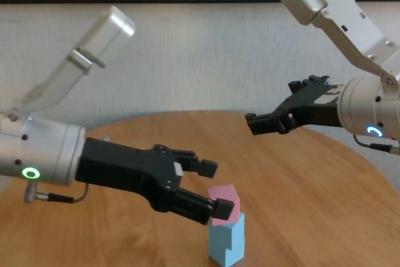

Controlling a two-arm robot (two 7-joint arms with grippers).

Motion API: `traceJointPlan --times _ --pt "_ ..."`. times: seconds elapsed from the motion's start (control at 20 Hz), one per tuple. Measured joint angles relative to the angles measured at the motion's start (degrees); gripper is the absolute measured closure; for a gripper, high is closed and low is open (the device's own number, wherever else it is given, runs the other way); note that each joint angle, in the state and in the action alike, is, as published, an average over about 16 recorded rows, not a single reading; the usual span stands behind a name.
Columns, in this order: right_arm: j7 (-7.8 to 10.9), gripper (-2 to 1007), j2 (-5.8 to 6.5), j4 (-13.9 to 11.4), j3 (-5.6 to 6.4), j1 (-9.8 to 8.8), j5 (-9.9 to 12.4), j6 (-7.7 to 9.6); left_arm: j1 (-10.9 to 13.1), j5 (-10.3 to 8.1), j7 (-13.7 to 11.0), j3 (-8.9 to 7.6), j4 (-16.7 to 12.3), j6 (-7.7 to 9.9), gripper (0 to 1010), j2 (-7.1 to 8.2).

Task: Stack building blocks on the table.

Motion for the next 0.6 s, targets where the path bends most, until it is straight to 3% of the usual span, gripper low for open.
traceJointPlan --times 0.3,0.6 --pt "0.00 1 0.00 0.0 0.00 0.00 0.0 0.00 1.7 -1.49 2.2 -2.46 -1.8 -2.63 10 1.45" --pt "0.00 1 0.00 0.0 0.00 0.00 0.0 0.00 5.0 -2.63 9.1 -6.70 -4.6 -4.05 10 2.91"
